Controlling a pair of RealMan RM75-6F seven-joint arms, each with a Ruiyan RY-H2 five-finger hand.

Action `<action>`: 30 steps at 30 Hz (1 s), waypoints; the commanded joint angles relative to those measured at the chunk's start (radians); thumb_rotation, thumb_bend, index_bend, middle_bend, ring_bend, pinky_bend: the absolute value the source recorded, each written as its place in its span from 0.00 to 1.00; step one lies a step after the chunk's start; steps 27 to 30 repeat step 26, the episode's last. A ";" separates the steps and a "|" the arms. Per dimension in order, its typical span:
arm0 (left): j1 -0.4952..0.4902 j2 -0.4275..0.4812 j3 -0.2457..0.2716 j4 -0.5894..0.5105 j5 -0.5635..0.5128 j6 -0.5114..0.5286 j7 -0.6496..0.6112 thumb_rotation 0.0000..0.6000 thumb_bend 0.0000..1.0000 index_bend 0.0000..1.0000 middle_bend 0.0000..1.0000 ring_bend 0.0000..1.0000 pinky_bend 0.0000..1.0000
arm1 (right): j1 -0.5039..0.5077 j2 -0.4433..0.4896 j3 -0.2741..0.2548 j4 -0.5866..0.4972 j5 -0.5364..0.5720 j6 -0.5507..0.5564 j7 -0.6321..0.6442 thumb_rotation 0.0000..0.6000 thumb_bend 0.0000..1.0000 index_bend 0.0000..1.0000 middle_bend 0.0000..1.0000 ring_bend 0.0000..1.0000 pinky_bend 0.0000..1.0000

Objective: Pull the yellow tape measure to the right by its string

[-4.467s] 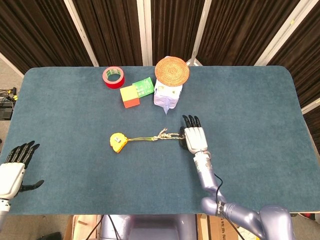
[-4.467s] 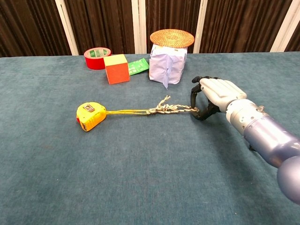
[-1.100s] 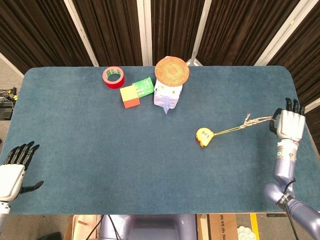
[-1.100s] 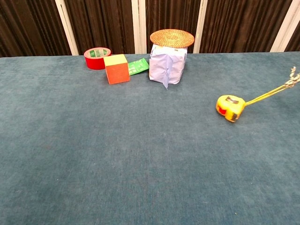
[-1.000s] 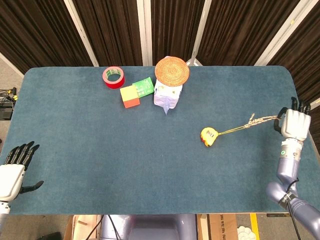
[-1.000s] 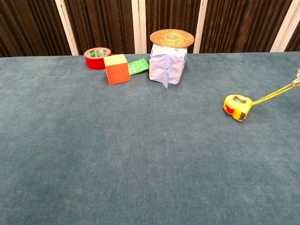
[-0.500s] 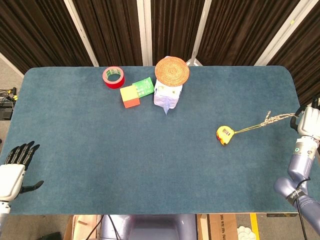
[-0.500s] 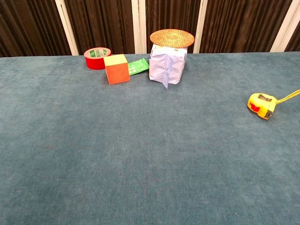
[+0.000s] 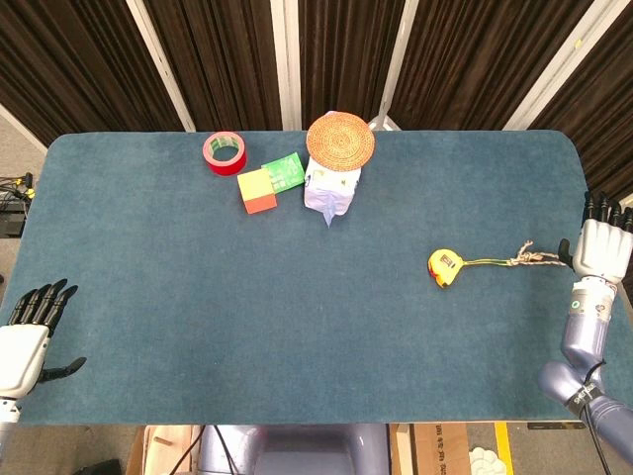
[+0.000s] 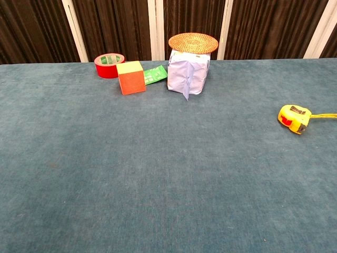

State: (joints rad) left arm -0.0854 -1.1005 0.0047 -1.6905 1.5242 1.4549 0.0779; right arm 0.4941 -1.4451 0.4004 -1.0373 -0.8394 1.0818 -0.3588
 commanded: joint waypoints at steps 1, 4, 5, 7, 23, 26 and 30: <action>0.001 0.001 0.000 0.001 0.003 0.003 -0.002 1.00 0.00 0.00 0.00 0.00 0.00 | -0.027 0.034 -0.006 -0.086 -0.020 0.033 0.025 1.00 0.45 0.00 0.00 0.00 0.00; 0.002 0.001 0.001 0.003 0.006 0.005 -0.003 1.00 0.00 0.00 0.00 0.00 0.00 | -0.063 0.075 -0.019 -0.195 -0.059 0.070 0.067 1.00 0.44 0.00 0.00 0.00 0.00; 0.002 0.001 0.001 0.004 0.007 0.007 -0.004 1.00 0.00 0.00 0.00 0.00 0.00 | -0.078 0.092 -0.029 -0.238 -0.081 0.086 0.082 1.00 0.43 0.00 0.00 0.00 0.00; 0.003 0.000 0.000 0.007 0.010 0.012 -0.004 1.00 0.00 0.00 0.00 0.00 0.00 | -0.116 0.131 -0.057 -0.335 -0.146 0.129 0.123 1.00 0.38 0.00 0.00 0.00 0.00; 0.010 0.004 0.008 0.022 0.034 0.028 0.017 1.00 0.00 0.00 0.00 0.00 0.00 | -0.398 0.328 -0.361 -0.650 -0.639 0.434 0.276 1.00 0.36 0.00 0.00 0.00 0.00; 0.013 0.001 0.010 0.027 0.043 0.038 0.018 1.00 0.00 0.00 0.00 0.00 0.00 | -0.425 0.326 -0.365 -0.637 -0.660 0.480 0.287 1.00 0.36 0.00 0.00 0.00 0.00; 0.013 0.001 0.010 0.027 0.043 0.038 0.018 1.00 0.00 0.00 0.00 0.00 0.00 | -0.425 0.326 -0.365 -0.637 -0.660 0.480 0.287 1.00 0.36 0.00 0.00 0.00 0.00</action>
